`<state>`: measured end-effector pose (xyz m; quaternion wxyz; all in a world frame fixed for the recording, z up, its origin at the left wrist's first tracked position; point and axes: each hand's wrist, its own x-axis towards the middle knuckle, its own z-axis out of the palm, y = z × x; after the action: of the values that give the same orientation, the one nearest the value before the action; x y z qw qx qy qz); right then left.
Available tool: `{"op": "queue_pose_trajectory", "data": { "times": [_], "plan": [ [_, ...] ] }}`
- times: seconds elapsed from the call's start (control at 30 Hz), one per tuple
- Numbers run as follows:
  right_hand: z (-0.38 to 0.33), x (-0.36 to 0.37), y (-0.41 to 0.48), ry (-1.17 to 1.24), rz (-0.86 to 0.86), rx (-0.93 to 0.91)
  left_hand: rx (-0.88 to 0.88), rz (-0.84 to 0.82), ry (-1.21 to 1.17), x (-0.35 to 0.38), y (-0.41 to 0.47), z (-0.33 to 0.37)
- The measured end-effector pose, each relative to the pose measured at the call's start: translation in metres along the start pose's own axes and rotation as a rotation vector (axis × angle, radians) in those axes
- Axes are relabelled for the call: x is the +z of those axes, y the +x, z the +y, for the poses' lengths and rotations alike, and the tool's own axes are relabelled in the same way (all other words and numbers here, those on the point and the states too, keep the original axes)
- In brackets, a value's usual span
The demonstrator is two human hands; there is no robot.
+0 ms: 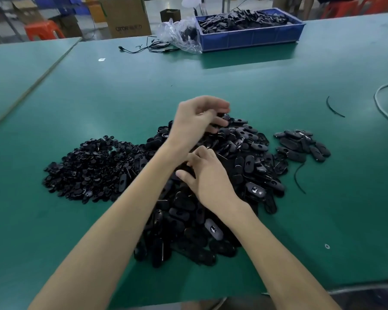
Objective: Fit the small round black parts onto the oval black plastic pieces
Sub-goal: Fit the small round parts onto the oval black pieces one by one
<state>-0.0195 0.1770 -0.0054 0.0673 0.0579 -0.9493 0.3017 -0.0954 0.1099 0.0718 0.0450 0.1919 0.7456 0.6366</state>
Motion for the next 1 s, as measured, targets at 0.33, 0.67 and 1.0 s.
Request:
{"op": "queue_pose_trajectory", "data": {
  "times": [0.33,0.67,1.0],
  "plan": [
    [-0.003,0.002,0.000,0.131,0.107,0.036,-0.126,0.232,-0.021,-0.071,-0.041,-0.055],
    [-0.001,0.000,0.000,0.238,0.152,0.060,0.011,0.518,0.720,-0.101,-0.052,-0.066],
    [0.000,0.001,0.000,0.203,0.138,0.052,-0.357,0.537,1.238,-0.131,-0.053,-0.085]
  ]
}}
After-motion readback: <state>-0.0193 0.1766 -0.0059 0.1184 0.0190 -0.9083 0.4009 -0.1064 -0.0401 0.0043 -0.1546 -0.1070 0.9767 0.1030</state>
